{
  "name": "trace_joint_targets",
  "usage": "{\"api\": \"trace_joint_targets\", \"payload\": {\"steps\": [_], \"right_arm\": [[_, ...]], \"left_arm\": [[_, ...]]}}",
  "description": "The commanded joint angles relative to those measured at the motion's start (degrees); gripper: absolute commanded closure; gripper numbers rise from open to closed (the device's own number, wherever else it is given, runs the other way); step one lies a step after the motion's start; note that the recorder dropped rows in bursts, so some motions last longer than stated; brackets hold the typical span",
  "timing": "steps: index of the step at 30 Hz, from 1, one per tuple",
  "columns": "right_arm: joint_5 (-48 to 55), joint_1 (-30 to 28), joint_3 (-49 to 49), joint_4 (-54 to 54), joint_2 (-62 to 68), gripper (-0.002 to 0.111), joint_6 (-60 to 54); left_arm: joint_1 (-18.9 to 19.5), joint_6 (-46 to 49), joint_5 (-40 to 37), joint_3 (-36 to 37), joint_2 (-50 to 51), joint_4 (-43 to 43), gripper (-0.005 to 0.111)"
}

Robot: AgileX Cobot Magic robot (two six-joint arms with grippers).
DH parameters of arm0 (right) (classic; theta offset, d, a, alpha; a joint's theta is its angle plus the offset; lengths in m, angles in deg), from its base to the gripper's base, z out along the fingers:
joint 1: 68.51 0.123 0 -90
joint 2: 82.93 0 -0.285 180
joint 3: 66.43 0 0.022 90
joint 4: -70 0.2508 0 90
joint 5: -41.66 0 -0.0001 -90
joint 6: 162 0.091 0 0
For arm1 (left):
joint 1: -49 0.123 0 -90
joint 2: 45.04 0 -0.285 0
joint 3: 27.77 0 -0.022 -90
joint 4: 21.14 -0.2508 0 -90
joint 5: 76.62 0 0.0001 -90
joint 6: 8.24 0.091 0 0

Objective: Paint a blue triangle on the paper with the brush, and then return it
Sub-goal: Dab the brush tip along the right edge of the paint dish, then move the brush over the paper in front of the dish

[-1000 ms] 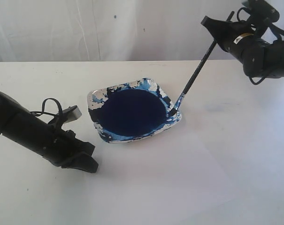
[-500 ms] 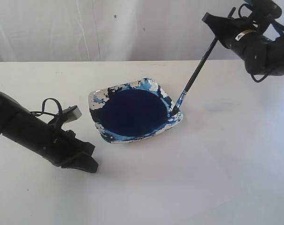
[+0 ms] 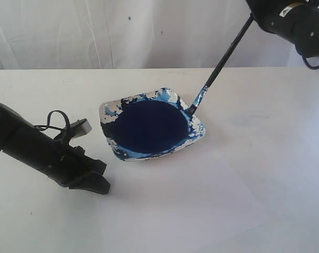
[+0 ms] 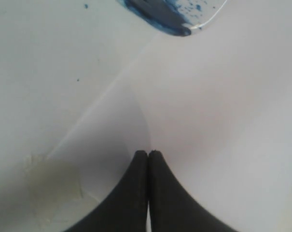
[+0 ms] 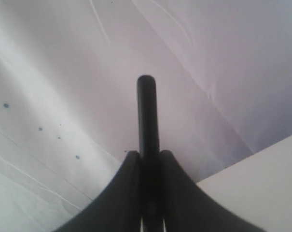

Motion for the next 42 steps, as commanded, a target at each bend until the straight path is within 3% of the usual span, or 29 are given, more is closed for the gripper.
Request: {"api": "trace_joint_targets", "payload": {"steps": [1, 8, 18, 33, 42], "right_arm": [[6.6, -0.5, -0.1, -2.4, -3.6, 0.108, 1.6], [16.2, 2.2, -0.2, -2.5, -7.0, 0.108, 1.6], [16.3, 12.4, -0.2, -2.7, -8.7, 0.108, -6.0], [17.9, 25.4, -0.9, -2.7, -9.0, 0.108, -7.9], [16.3, 27.5, -3.9, -2.7, -6.9, 0.108, -8.0]], "left_arm": [[-0.3, 0.1, 1.0, 0.5, 0.3, -2.3, 0.107], [-0.3, 0.1, 1.0, 0.5, 0.3, -2.3, 0.107], [-0.3, 0.1, 1.0, 0.5, 0.3, -2.3, 0.107], [-0.3, 0.1, 1.0, 0.5, 0.3, -2.3, 0.107], [-0.3, 0.1, 1.0, 0.5, 0.3, -2.3, 0.107]]}}
